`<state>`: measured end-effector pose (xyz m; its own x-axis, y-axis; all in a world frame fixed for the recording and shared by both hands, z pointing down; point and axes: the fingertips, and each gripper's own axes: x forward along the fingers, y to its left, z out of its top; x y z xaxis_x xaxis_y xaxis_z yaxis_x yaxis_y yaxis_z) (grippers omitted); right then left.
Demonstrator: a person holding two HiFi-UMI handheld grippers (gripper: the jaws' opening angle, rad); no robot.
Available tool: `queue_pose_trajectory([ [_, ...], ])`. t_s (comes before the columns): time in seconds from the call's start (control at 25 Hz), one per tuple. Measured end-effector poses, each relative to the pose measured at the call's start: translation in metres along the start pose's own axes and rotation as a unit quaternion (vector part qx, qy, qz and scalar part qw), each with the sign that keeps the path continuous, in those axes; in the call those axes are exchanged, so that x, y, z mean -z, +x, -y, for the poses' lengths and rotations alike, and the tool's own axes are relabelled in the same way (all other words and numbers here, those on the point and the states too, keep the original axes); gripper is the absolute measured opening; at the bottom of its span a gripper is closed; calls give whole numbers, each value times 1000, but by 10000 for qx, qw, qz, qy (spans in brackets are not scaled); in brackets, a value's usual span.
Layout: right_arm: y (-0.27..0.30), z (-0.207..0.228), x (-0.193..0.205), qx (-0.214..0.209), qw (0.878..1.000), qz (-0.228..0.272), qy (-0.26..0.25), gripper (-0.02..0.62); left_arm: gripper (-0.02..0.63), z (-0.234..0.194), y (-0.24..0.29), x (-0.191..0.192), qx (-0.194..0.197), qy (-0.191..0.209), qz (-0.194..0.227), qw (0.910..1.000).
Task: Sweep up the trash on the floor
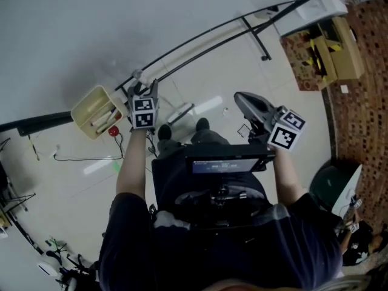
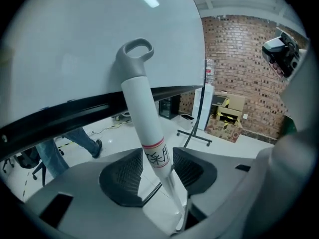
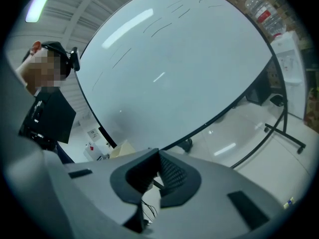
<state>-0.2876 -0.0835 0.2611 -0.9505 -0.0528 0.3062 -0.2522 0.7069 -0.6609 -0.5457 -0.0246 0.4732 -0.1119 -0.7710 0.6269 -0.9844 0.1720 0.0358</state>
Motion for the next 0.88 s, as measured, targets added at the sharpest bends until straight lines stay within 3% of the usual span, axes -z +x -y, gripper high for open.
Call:
queue_pose_trajectory([
  [0.2,8,-10,17,216,9997,50,109,20,188,8,3,-6,468,452,172,9977],
  [0.36,3,-19,23,464,9982,330,173,20,120,19,4,-10,758,774,274,9937],
  [0.64,-11,-33,44,792,9942,706,196,20,101,40,2,-18,1221,460,380,9907],
  [0.88,-27,-42,64,1121,9898,857,190,20,89,84,-18,-17,2076,469,227,9768],
])
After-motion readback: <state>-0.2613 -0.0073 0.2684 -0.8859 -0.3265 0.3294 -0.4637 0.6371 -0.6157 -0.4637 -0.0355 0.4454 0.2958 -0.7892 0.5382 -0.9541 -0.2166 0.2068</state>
